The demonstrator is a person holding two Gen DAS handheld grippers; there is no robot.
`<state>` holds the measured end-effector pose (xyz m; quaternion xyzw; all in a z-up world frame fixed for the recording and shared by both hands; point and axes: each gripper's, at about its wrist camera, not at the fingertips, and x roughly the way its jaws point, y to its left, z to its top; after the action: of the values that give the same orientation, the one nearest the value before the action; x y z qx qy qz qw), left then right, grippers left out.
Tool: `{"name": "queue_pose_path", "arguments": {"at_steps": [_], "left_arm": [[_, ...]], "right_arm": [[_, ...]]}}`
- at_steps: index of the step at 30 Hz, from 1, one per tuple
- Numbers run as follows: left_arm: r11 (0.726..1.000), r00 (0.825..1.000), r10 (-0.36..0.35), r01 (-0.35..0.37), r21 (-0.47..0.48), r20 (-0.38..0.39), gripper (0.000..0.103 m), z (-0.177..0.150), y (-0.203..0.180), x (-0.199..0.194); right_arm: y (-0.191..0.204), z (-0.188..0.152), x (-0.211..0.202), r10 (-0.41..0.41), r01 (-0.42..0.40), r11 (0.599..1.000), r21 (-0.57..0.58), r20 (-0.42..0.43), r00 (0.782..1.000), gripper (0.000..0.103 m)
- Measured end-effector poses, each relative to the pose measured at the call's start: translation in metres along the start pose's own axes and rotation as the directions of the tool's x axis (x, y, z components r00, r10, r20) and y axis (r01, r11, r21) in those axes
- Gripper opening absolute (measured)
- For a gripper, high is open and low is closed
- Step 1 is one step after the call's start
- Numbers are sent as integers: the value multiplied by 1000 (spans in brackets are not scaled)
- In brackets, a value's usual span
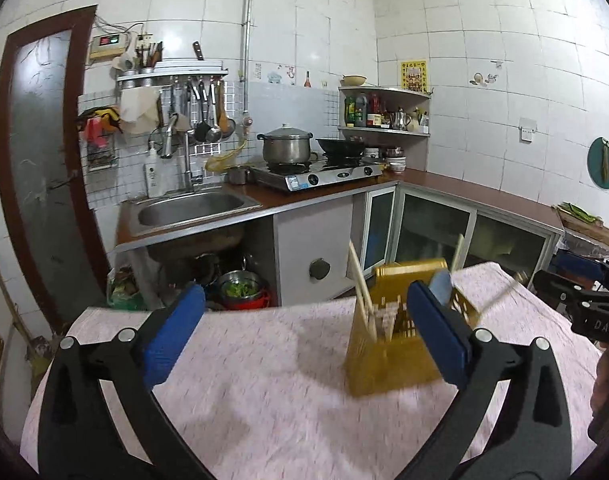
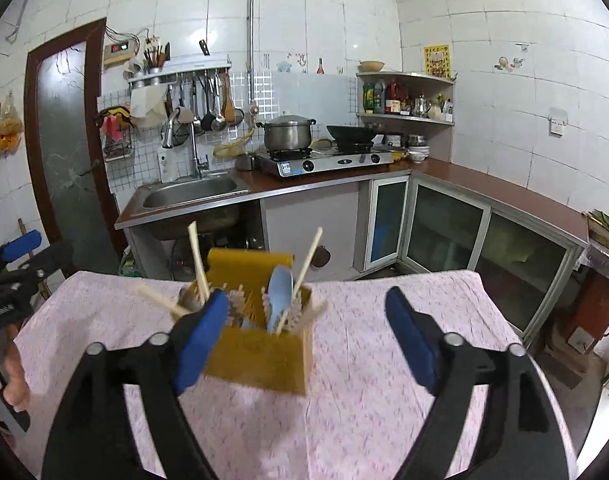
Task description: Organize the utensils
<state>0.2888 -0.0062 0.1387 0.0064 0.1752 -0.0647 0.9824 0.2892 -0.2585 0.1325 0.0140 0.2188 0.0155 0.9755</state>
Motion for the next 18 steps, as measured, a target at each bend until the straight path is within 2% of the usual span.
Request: {"name": "queue_pose_path", "arguments": {"at_steps": [6,11,18], "left_arm": [[1000,1000,4,-4,-10,19,98,-54,-4,-67],[1000,1000,-10,10,1,23,98,-99,-17,-107],[1000,997,6,-6,2,81,98,-157,-19,-140]], "right_arm": [[14,-61,-58,-26,27,1000,-13,88,996,98],[30,-107,-93,-13,15,1000,-21,127,992,99],[33,-165,-118,-12,11,1000,8,120,993,99]]}}
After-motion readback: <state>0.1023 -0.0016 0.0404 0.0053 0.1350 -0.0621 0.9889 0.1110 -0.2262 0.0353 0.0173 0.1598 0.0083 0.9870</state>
